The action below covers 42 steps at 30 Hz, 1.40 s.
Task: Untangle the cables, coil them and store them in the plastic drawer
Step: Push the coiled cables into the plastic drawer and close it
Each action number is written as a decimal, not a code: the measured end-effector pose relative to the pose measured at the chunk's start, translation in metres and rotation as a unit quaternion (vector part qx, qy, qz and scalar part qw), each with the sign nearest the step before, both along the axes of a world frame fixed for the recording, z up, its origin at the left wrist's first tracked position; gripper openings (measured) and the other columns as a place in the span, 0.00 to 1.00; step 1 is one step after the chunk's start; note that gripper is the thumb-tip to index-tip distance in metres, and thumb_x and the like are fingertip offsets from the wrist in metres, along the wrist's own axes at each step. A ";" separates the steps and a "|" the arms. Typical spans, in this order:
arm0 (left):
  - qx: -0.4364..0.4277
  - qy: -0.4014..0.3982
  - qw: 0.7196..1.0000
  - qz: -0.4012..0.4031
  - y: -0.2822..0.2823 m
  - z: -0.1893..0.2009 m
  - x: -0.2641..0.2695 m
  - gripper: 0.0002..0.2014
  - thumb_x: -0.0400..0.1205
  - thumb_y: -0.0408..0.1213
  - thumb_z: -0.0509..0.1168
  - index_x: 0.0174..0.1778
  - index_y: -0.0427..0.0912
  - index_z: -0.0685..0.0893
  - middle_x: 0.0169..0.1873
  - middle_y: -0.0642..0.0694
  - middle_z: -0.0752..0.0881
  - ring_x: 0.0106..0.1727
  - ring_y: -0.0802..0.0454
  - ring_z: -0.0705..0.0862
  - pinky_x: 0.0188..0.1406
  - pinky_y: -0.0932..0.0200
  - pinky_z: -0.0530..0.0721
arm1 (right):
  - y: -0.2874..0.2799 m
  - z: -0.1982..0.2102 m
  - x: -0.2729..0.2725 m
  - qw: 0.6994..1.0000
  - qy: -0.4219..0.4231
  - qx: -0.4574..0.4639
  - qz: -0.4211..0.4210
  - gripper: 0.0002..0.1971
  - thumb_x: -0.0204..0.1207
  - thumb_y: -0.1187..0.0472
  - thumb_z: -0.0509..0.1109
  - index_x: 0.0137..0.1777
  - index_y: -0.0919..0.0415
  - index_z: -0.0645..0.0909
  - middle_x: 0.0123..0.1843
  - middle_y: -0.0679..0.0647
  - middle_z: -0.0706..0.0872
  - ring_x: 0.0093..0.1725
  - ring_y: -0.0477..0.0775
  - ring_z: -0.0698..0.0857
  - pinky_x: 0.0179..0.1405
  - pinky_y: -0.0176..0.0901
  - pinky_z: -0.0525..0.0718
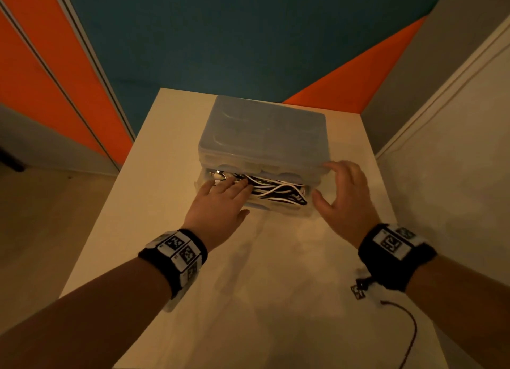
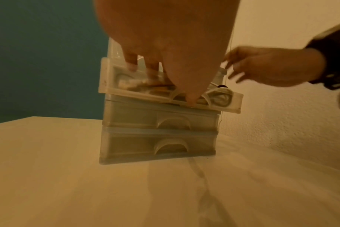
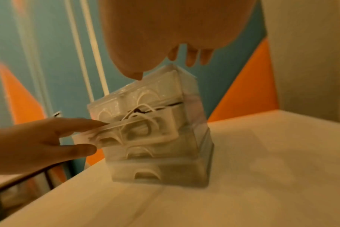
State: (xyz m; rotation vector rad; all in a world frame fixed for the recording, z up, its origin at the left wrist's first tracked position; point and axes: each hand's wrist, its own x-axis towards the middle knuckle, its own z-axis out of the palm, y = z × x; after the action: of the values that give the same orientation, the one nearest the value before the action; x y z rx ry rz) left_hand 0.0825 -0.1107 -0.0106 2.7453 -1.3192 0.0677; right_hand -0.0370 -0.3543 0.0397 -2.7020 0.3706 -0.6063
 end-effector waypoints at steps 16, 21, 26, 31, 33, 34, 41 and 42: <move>0.071 -0.071 0.992 -0.074 -0.012 0.016 -0.006 0.38 0.79 0.32 0.54 0.86 0.60 0.56 0.58 0.40 0.82 0.60 0.34 0.79 0.73 0.35 0.70 | 0.017 -0.033 0.041 0.812 0.193 0.514 -0.199 0.33 0.67 0.37 0.75 0.64 0.48 0.62 0.57 0.49 0.84 0.40 0.54 0.90 0.44 0.49 0.85; 0.093 -0.010 0.994 -0.055 -0.023 0.024 -0.011 0.37 0.86 0.33 0.53 0.86 0.60 0.43 0.66 0.40 0.73 0.68 0.38 0.71 0.66 0.45 0.74 | 0.017 -0.035 0.050 0.796 0.223 0.524 -0.208 0.33 0.69 0.37 0.74 0.67 0.51 0.67 0.59 0.50 0.83 0.38 0.54 0.90 0.38 0.44 0.83; 0.091 0.007 0.995 -0.032 -0.026 0.027 -0.014 0.32 0.88 0.36 0.55 0.86 0.59 0.51 0.68 0.40 0.72 0.70 0.38 0.70 0.60 0.45 0.78 | 0.015 -0.030 0.044 0.810 0.242 0.500 -0.189 0.34 0.68 0.34 0.73 0.68 0.49 0.69 0.64 0.51 0.83 0.40 0.55 0.92 0.40 0.46 0.87; 0.065 0.002 0.998 -0.016 -0.030 0.024 -0.015 0.23 0.90 0.51 0.51 0.82 0.60 0.61 0.66 0.42 0.76 0.68 0.38 0.72 0.60 0.43 0.79 | 0.000 0.002 0.035 0.868 0.267 0.394 -0.139 0.43 0.70 0.43 0.76 0.79 0.52 0.56 0.69 0.56 0.79 0.58 0.58 0.83 0.48 0.46 0.82; 0.066 0.003 0.998 -0.012 -0.031 0.024 -0.016 0.24 0.89 0.45 0.54 0.82 0.60 0.61 0.64 0.42 0.75 0.67 0.38 0.72 0.59 0.43 0.79 | -0.016 0.017 0.030 0.904 0.261 0.316 -0.124 0.47 0.70 0.44 0.76 0.82 0.49 0.50 0.76 0.59 0.73 0.70 0.60 0.77 0.62 0.49 0.77; 0.067 0.003 0.998 -0.011 -0.031 0.022 -0.015 0.26 0.88 0.41 0.55 0.82 0.61 0.60 0.64 0.42 0.75 0.67 0.37 0.72 0.59 0.43 0.79 | -0.022 0.025 0.028 0.926 0.232 0.272 -0.120 0.47 0.71 0.46 0.75 0.83 0.49 0.50 0.78 0.60 0.69 0.74 0.59 0.74 0.66 0.50 0.75; 0.039 -0.019 0.999 -0.004 -0.032 0.015 -0.013 0.26 0.87 0.42 0.59 0.80 0.64 0.64 0.62 0.43 0.76 0.66 0.39 0.73 0.55 0.44 0.81 | -0.021 0.042 0.057 0.966 0.240 0.041 0.087 0.45 0.71 0.34 0.68 0.83 0.36 0.47 0.86 0.57 0.50 0.85 0.60 0.52 0.83 0.60 0.57; 0.032 -0.021 0.999 -0.001 -0.033 0.014 -0.013 0.26 0.86 0.42 0.60 0.79 0.64 0.65 0.61 0.44 0.77 0.65 0.39 0.74 0.53 0.44 0.82 | -0.020 0.040 0.064 0.959 0.273 0.023 0.079 0.42 0.73 0.32 0.65 0.82 0.32 0.45 0.87 0.57 0.46 0.85 0.63 0.48 0.83 0.62 0.53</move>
State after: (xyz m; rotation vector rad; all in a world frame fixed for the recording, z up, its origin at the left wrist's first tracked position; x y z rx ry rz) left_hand 0.0692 -0.1438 0.0038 2.8100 -1.3585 0.0865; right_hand 0.0269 -0.3747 0.0794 -2.7793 0.2916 0.2039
